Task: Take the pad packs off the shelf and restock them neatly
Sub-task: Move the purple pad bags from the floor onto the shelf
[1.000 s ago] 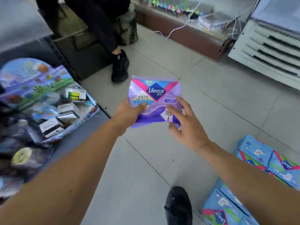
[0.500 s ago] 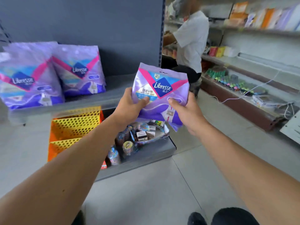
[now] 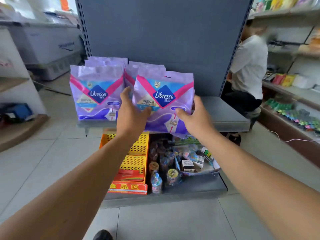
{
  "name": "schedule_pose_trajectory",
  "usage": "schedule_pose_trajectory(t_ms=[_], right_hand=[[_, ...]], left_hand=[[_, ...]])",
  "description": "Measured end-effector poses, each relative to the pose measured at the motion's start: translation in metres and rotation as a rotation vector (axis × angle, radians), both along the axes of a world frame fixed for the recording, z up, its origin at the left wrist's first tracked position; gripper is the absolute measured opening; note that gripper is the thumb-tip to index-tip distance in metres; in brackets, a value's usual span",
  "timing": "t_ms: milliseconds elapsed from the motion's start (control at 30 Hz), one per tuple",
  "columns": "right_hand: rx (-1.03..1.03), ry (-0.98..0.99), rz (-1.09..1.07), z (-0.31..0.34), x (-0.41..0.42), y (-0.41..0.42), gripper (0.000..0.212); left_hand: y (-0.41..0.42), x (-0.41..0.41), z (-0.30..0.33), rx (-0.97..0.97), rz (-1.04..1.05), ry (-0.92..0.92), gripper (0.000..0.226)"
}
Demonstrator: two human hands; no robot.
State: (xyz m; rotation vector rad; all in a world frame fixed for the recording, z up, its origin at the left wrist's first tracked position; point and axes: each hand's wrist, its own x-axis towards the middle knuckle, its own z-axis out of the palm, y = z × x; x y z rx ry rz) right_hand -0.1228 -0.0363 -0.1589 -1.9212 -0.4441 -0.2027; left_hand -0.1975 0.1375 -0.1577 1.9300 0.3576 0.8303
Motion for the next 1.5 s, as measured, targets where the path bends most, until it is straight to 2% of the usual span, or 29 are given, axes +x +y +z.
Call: schedule_pose_trajectory(t_ms=[233,333,600,700,867,967,1133,1267,1333,1400,1500], right_hand=[[0.066,-0.114,-0.095,0.026,0.045,0.054,0.04],[0.055,-0.146,-0.104,0.023,0.067,0.071,0.037],[0.037,-0.077,-0.063,-0.031,0.085,0.084,0.036],[0.035,-0.073,-0.012,-0.038,0.086,0.086,0.041],[0.032,-0.124,-0.011,-0.039,0.083,0.09,0.04],[0.004,-0.139,-0.001,-0.041,0.081,0.09,0.044],[-0.066,-0.132,0.091,-0.044,0.081,0.091,0.057],[-0.048,-0.129,0.082,-0.045,0.08,0.092,0.057],[-0.047,-0.132,0.077,-0.046,0.08,0.092,0.057],[-0.046,-0.141,0.076,-0.046,0.081,0.091,0.058],[-0.025,-0.138,0.091,-0.048,0.084,0.091,0.062]], left_hand=[[0.034,0.038,0.017,0.395,0.056,-0.029,0.081],[0.037,0.057,0.009,0.596,0.112,0.077,0.086],[0.04,0.081,-0.039,0.862,0.221,0.366,0.104],[0.042,0.082,-0.048,1.054,0.268,0.359,0.101],[0.041,0.085,-0.038,1.262,0.236,0.352,0.102],[0.039,0.085,-0.034,1.284,0.219,0.358,0.098],[0.041,0.083,-0.035,1.21,0.224,0.364,0.093],[0.041,0.081,-0.034,1.202,0.181,0.342,0.089],[0.045,0.074,-0.033,1.219,0.147,0.248,0.085],[0.054,0.064,-0.034,1.193,0.134,0.073,0.075],[0.083,0.045,-0.031,1.005,0.242,-0.18,0.069]])
